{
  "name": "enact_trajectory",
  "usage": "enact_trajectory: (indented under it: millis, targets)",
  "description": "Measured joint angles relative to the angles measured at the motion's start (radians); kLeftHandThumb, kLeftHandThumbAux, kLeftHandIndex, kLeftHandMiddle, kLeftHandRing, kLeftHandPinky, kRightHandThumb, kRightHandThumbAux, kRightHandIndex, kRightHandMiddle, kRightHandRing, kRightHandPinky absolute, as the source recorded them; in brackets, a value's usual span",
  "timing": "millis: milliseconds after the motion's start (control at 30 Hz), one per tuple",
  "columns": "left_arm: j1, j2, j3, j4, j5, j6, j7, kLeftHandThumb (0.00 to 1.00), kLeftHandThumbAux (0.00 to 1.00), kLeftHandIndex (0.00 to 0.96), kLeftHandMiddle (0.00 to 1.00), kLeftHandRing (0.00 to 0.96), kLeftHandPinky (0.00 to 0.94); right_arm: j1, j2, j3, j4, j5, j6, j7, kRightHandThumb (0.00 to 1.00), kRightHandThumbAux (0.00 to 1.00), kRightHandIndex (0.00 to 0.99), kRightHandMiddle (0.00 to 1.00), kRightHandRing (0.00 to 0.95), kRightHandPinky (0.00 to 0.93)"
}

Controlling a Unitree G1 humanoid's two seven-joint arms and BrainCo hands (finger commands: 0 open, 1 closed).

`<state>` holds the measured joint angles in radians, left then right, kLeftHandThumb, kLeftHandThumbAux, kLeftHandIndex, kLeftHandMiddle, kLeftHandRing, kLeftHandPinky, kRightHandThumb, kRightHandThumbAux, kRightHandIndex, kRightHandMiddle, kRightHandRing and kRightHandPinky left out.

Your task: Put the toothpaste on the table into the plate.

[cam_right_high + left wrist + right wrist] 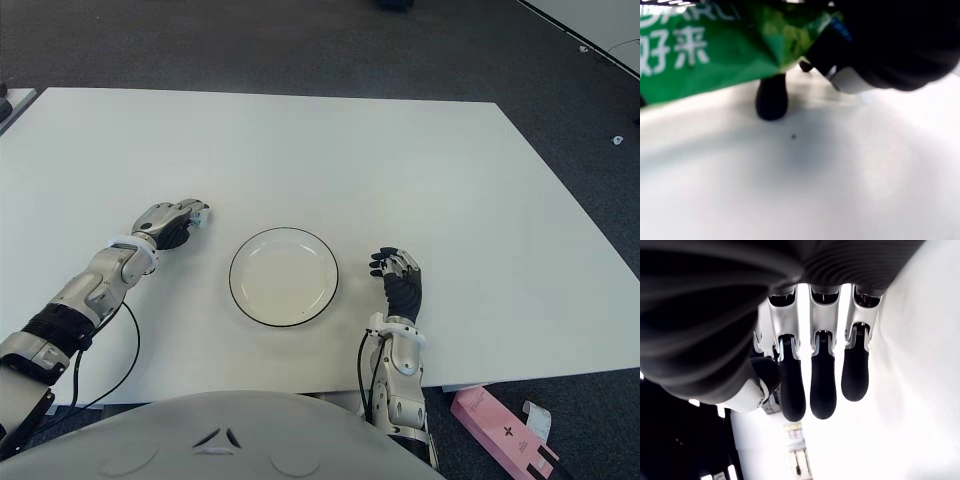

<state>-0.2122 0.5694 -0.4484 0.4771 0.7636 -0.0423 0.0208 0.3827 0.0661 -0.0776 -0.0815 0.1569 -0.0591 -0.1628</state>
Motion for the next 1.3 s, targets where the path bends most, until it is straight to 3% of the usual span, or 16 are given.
enact_trajectory:
  millis: [367,433,667,733,867,1100,1133,1200,1300]
  targets:
    - [0.008,-0.005,0.008,0.025,0.000,-0.030,0.067,0.953,0.649,0.404,0.508,0.489,0.273,-0.009,-0.002,0.000,0.004,-0.005,-0.001,-0.001,0.709,0.726,0.429,0.525,0.523,0.516]
    - [0.005,-0.004,0.017,0.024,-0.002,-0.034,0.077,0.952,0.651,0.396,0.505,0.496,0.409,-0.011,-0.002,0.000,0.007,-0.006,-0.003,-0.001,0.709,0.726,0.429,0.525,0.523,0.517]
    - [-0.002,-0.002,0.045,0.007,-0.010,-0.033,0.074,0.951,0.652,0.387,0.503,0.509,0.634,-0.026,-0.005,0.000,0.024,-0.006,-0.004,-0.001,0.709,0.725,0.429,0.525,0.522,0.516]
    - [0.019,0.008,0.069,-0.071,-0.018,-0.001,0.037,0.950,0.653,0.384,0.499,0.514,0.718,-0.032,-0.006,0.000,0.026,-0.006,-0.007,0.000,0.709,0.725,0.429,0.524,0.519,0.514]
    - [0.052,0.027,0.119,-0.226,-0.020,0.058,-0.016,0.949,0.653,0.381,0.497,0.522,0.791,-0.037,-0.006,-0.003,0.026,-0.006,-0.013,-0.001,0.709,0.725,0.429,0.527,0.520,0.520]
    - [0.082,0.053,0.177,-0.468,0.051,0.155,-0.041,0.949,0.652,0.387,0.498,0.529,0.851,-0.053,-0.006,-0.002,0.046,-0.006,-0.014,-0.004,0.709,0.724,0.429,0.532,0.523,0.522]
    - [0.083,0.054,0.177,-0.485,0.068,0.158,-0.033,0.916,0.656,0.398,0.513,0.665,0.864,-0.055,-0.006,-0.002,0.048,-0.006,-0.014,-0.004,0.708,0.724,0.430,0.533,0.523,0.521]
    - [0.090,0.054,0.177,-0.520,0.103,0.157,-0.009,0.886,0.660,0.407,0.526,0.787,0.874,-0.059,-0.006,-0.001,0.052,-0.006,-0.014,-0.004,0.708,0.723,0.430,0.535,0.523,0.520]
    - [0.104,0.050,0.177,-0.555,0.131,0.144,0.027,0.866,0.663,0.415,0.535,0.874,0.881,-0.065,-0.007,0.002,0.058,-0.006,-0.014,-0.004,0.708,0.723,0.430,0.537,0.523,0.517]
